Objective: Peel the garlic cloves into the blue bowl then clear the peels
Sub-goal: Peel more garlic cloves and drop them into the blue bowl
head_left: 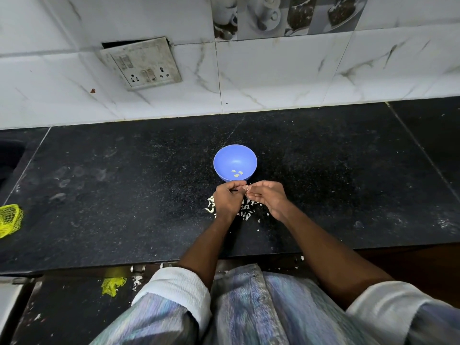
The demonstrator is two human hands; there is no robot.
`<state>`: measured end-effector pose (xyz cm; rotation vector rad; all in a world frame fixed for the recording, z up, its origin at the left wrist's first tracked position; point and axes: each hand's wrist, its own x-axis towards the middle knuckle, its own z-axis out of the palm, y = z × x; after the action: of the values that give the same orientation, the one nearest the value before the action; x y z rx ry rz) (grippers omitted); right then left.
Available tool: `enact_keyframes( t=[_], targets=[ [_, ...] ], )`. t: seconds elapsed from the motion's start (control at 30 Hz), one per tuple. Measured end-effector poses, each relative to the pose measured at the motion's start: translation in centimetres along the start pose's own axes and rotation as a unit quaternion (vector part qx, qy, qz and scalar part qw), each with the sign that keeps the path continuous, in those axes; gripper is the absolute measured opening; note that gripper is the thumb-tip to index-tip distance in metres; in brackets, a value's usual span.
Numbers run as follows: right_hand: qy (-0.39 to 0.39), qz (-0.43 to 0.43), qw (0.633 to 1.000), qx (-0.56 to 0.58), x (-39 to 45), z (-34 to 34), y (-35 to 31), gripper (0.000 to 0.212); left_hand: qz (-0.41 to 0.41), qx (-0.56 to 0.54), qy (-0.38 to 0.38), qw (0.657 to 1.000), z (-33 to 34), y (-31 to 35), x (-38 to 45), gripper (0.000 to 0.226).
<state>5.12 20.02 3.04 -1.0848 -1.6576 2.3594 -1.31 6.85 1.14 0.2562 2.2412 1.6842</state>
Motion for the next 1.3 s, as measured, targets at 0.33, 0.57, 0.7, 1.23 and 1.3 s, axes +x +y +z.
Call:
enact_keyframes(
  t=[0.33, 0.57, 0.7, 1.23, 1.3],
  targets=[
    [-0.016, -0.047, 0.998, -0.045, -0.27, 0.10, 0.20, 0.024, -0.018, 0.061, 0.027, 0.998, 0.21, 0.57, -0.48, 0.005],
    [0.005, -0.052, 0.998, -0.039, -0.44, 0.38, -0.04, 0.017, 0.052, 0.119, 0.026, 0.991, 0.01, 1.01, -0.87, 0.008],
    [0.011, -0.058, 0.998, -0.027, -0.51, 0.33, 0.08, 0.016, 0.074, 0.130, 0.025, 0.988, -0.12, 0.86, -0.85, 0.015],
    [-0.007, -0.018, 1.000, -0.017, -0.43, 0.19, 0.05, 0.013, 0.036, 0.092, -0.003, 0.995, -0.40, 0.51, -0.71, 0.011],
    [0.006, -0.020, 0.999, -0.028, -0.41, 0.29, 0.01, 0.013, 0.046, 0.103, -0.001, 0.994, -0.48, 0.82, -0.85, 0.009]
  ],
)
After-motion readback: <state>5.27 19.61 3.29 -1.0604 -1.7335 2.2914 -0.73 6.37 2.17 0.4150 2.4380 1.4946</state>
